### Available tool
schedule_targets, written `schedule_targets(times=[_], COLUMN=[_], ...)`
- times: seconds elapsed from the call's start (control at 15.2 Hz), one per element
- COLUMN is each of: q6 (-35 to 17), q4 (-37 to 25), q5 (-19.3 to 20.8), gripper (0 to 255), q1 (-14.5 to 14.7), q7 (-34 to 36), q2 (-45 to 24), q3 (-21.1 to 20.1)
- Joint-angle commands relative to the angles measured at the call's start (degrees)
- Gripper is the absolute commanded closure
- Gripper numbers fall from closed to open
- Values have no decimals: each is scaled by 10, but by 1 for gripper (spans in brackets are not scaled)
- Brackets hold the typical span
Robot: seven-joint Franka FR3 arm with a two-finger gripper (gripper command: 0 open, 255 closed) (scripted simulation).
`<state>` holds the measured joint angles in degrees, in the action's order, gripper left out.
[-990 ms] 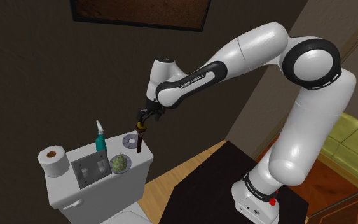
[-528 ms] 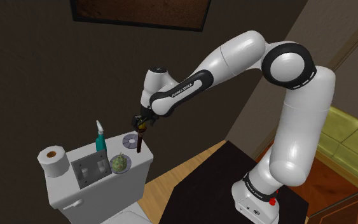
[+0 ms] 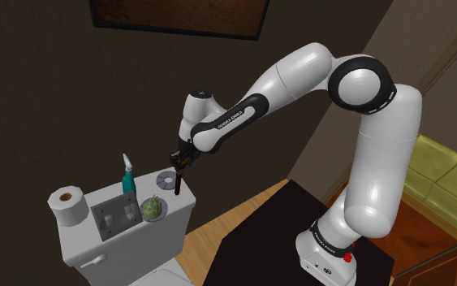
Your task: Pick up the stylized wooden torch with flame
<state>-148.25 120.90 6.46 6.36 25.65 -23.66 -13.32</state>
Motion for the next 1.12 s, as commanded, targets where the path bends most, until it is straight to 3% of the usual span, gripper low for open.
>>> schedule_targets(times=[0.0,0.33,1.06], q6=[0,1,70], q4=[1,0,-6], q5=[0,0,-25], gripper=[255,255,255], q1=[0,1,-11], q7=[0,1,-14], q2=[-1,0,64], q3=[0,0,-15])
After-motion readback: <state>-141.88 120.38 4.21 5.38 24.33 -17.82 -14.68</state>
